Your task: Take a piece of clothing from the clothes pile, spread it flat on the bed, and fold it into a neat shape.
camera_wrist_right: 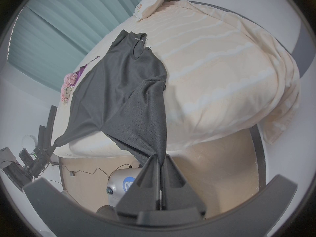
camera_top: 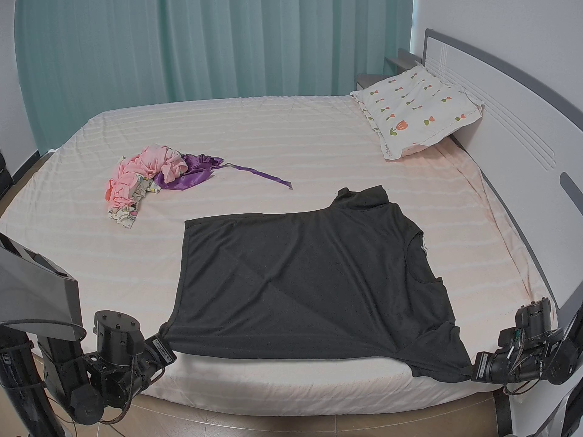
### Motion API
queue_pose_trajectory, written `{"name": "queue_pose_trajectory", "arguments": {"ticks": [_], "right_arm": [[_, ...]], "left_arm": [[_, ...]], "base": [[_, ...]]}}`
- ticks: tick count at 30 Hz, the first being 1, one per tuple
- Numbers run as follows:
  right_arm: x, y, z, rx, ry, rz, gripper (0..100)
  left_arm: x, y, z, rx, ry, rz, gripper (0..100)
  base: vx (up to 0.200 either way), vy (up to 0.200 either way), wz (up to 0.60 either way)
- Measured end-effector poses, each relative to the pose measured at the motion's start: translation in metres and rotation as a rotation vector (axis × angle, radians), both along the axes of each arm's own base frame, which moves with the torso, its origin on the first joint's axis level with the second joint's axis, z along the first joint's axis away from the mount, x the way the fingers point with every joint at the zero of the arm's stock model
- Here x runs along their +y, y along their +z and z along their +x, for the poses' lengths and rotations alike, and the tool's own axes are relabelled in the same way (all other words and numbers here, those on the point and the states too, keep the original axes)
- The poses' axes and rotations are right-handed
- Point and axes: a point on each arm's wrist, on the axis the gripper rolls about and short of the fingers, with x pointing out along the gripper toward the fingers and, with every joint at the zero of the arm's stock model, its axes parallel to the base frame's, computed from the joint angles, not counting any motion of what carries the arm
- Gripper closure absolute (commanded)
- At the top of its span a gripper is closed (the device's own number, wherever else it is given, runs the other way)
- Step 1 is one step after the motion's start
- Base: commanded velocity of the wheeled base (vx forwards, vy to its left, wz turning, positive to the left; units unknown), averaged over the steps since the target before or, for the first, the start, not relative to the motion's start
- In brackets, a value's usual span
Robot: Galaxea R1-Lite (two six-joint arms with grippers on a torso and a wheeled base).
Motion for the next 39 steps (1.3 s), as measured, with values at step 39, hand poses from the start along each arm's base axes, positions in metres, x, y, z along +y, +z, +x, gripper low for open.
{"name": "queue_pose_trajectory", "arguments": {"ticks": [39], "right_arm": [[0.012, 0.025, -0.033, 0.033, -0.007, -0.014, 100]], "left_arm": [[-0.004, 0.001, -0.044, 0.279, 0.001, 0.012, 100]], "base": [[0.000, 0.000, 0.00]]}}
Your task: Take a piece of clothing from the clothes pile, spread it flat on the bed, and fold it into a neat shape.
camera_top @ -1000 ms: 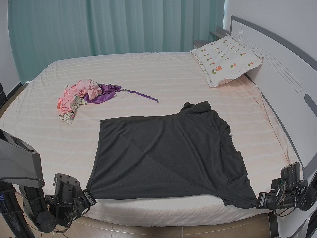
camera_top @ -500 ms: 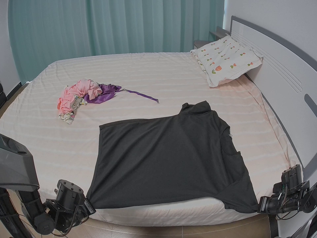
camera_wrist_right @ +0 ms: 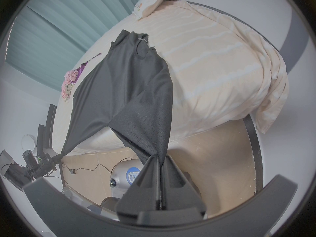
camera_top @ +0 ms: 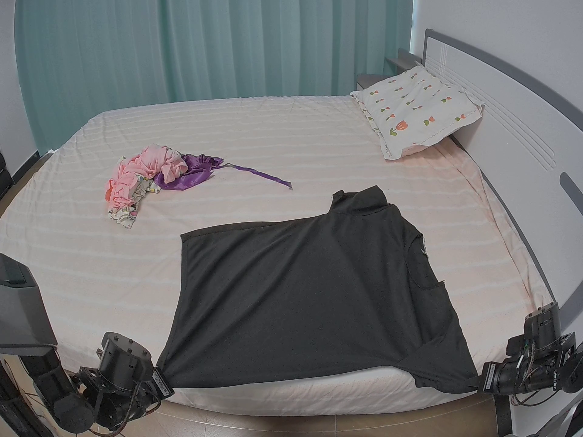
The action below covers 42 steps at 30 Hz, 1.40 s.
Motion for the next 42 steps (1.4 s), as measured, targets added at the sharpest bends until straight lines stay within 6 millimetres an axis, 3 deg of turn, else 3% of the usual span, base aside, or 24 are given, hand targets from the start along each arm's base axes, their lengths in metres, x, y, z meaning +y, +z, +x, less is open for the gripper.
{"name": "queue_pose_trajectory", "arguments": {"ticks": [8, 14, 31, 42], "right_arm": [[-0.001, 0.013, -0.003, -0.093, -0.002, 0.020, 100], [0.001, 0.026, 0.009, -0.168, -0.004, 0.036, 100], [0.014, 0.065, 0.079, -0.366, -0.010, 0.074, 100], [0.018, 0.080, 0.107, -0.433, -0.015, 0.085, 100]], "left_arm": [[0.001, 0.012, 0.000, -0.060, 0.001, -0.031, 100], [0.000, 0.020, 0.011, -0.116, 0.021, -0.057, 100], [0.001, 0.046, 0.062, -0.291, 0.114, -0.122, 100], [0.005, 0.047, 0.069, -0.299, 0.139, -0.122, 100]], "base": [[0.000, 0.000, 0.00], [0.000, 0.000, 0.00], [0.000, 0.000, 0.00], [0.000, 0.000, 0.00]]}}
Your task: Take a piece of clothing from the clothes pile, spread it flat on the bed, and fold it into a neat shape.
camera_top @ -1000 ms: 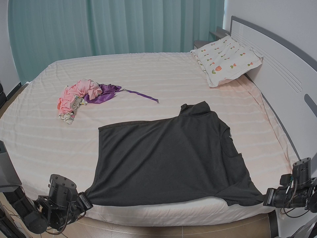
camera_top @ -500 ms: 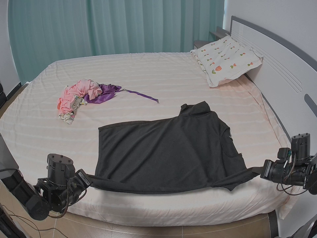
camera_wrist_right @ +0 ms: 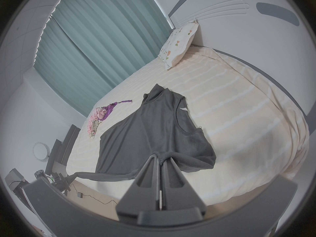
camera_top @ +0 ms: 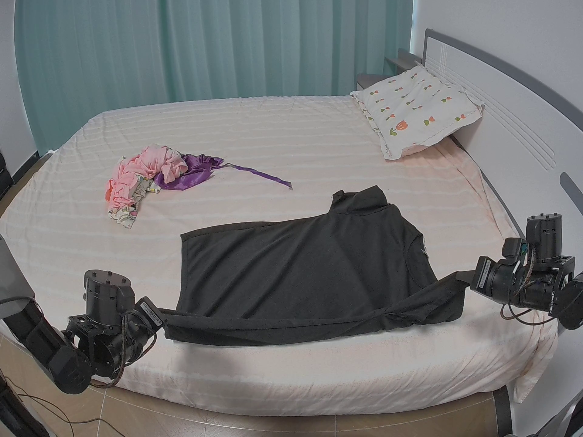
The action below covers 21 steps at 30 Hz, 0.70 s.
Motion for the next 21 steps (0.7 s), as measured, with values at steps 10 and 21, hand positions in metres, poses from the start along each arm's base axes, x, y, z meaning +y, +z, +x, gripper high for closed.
{"name": "queue_pose_trajectory", "arguments": {"ticks": [10, 21], "right_arm": [[0.002, -0.001, 0.012, -0.006, 0.001, 0.002, 100], [0.008, -0.005, 0.040, -0.009, 0.003, 0.005, 100]], "left_arm": [[0.000, -0.006, 0.012, 0.006, 0.017, -0.002, 100], [0.003, -0.015, 0.036, -0.001, 0.056, -0.014, 100]], "base": [[0.000, 0.000, 0.00], [0.000, 0.000, 0.00]]}}
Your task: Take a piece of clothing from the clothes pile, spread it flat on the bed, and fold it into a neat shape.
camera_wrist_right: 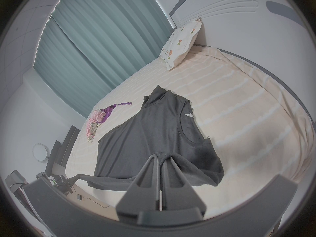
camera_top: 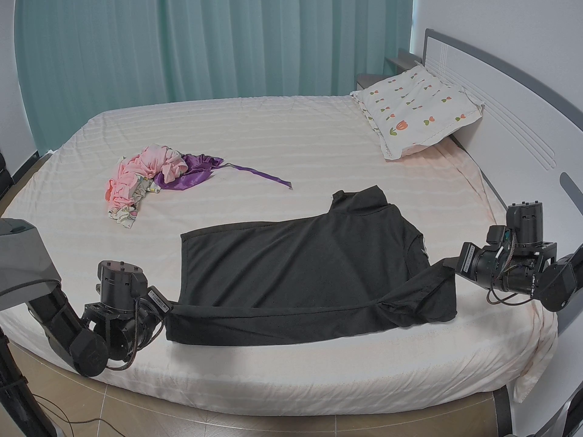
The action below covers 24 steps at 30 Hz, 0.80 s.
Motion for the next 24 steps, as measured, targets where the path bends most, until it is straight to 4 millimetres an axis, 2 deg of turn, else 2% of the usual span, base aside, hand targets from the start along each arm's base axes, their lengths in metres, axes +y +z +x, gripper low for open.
{"name": "queue_pose_trajectory", "arguments": {"ticks": [15, 24], "right_arm": [[0.005, -0.010, 0.050, -0.018, -0.016, 0.001, 100], [0.005, -0.020, 0.077, -0.024, -0.049, -0.010, 100]], "left_arm": [[-0.004, -0.018, 0.047, -0.017, 0.025, -0.003, 100], [-0.005, -0.027, 0.067, -0.028, 0.036, -0.005, 100]], "base": [[0.000, 0.000, 0.00], [0.000, 0.000, 0.00]]}}
